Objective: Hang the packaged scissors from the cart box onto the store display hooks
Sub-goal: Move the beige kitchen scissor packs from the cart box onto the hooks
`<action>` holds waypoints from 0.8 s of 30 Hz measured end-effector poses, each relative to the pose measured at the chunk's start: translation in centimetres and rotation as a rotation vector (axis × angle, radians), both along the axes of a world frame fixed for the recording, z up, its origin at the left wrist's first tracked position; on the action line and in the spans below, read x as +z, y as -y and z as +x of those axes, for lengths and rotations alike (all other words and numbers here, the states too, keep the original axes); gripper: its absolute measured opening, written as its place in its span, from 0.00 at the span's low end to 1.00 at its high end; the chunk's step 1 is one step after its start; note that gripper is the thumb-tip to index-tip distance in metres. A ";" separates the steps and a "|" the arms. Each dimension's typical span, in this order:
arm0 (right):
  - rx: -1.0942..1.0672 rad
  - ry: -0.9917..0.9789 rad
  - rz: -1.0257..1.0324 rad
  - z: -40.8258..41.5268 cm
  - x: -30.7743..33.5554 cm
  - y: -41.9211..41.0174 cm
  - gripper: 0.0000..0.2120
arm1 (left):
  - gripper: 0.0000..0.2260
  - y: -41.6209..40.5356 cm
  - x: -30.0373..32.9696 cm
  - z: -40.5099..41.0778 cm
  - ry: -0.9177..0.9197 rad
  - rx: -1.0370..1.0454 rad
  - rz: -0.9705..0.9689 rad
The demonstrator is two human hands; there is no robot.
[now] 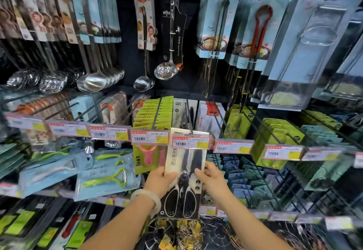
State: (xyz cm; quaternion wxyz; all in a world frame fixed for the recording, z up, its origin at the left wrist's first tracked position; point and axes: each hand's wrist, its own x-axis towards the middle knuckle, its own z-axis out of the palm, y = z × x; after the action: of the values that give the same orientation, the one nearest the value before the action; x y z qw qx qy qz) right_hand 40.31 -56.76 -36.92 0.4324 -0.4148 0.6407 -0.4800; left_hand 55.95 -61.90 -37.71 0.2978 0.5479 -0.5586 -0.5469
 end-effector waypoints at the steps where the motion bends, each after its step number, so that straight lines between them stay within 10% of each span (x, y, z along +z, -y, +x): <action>1: 0.000 -0.006 0.004 0.1 -0.1 0.0 0.09 | 0.09 0.1 -0.1 0.0 0.022 -0.010 0.002; 13: -0.048 -0.121 -0.006 0.3 -1.3 0.3 0.07 | 0.10 0.3 -1.7 -0.2 0.083 0.007 0.006; 18: -0.090 -0.268 0.148 0.5 -1.2 1.3 0.29 | 0.22 0.8 -2.0 -0.7 0.190 0.011 0.003; 24: -0.015 -0.549 0.317 -0.4 -2.5 -1.3 0.30 | 0.30 -1.3 -4.0 -2.8 0.619 -0.199 -0.047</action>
State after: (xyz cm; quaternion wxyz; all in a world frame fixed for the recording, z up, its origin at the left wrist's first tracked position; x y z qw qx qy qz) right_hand 39.93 -55.45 -39.37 0.2991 -0.4517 0.8033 -0.2474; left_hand 53.17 -60.61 -41.67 0.0714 0.6238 -0.6859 -0.3679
